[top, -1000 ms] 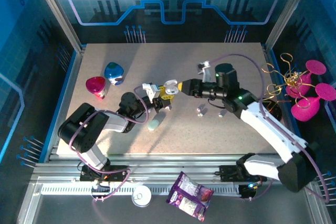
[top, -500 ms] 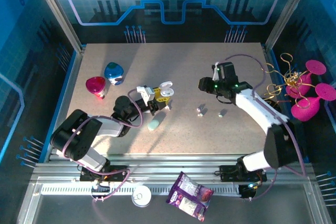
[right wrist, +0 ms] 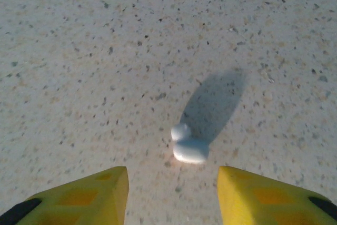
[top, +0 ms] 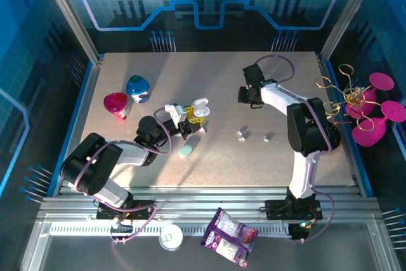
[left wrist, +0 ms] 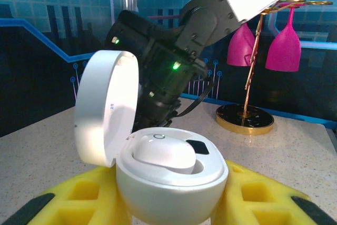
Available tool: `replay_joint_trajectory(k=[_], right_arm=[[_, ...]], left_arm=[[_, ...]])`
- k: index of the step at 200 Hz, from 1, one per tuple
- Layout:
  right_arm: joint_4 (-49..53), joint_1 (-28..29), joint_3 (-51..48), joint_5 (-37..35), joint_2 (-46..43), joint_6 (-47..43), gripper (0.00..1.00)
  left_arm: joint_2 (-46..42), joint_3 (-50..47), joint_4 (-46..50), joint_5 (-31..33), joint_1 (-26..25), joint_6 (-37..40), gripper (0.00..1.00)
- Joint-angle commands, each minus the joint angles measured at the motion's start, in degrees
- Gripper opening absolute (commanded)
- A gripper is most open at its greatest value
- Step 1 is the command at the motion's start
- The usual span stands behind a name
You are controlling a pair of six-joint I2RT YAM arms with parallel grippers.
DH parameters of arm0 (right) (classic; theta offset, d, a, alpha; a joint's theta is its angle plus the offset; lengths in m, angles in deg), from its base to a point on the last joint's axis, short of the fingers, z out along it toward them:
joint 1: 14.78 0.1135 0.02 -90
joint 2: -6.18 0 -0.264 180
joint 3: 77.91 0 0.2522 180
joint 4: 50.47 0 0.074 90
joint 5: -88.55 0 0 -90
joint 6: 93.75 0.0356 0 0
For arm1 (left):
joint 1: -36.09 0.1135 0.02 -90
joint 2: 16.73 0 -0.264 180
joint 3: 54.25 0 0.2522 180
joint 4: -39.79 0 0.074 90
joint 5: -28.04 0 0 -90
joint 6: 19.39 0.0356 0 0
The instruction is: Insert the wireless bluetooth earbuds into the charging case
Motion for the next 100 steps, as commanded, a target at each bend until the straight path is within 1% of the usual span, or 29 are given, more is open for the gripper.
replay_joint_trajectory(k=[1,29,56,100], right_arm=[[2.88,-1.02,3.43,-1.75,3.06,-0.54,0.46],[4.1,-1.78,5.95,-0.47,6.25,0.05,0.43],[4.36,-2.34,7.19,0.48,7.97,-0.17,0.35],[5.14,-2.78,8.06,1.67,8.97,-0.32,0.31]], left_arm=[[-1.75,-0.01,-1.51,-1.6,0.14,1.4,0.33],[-2.35,0.08,-0.2,-1.8,0.16,1.93,0.33],[-2.22,0.23,-0.14,-1.88,0.15,1.95,0.33],[-1.41,1.05,-0.44,-2.07,0.16,1.9,0.33]])
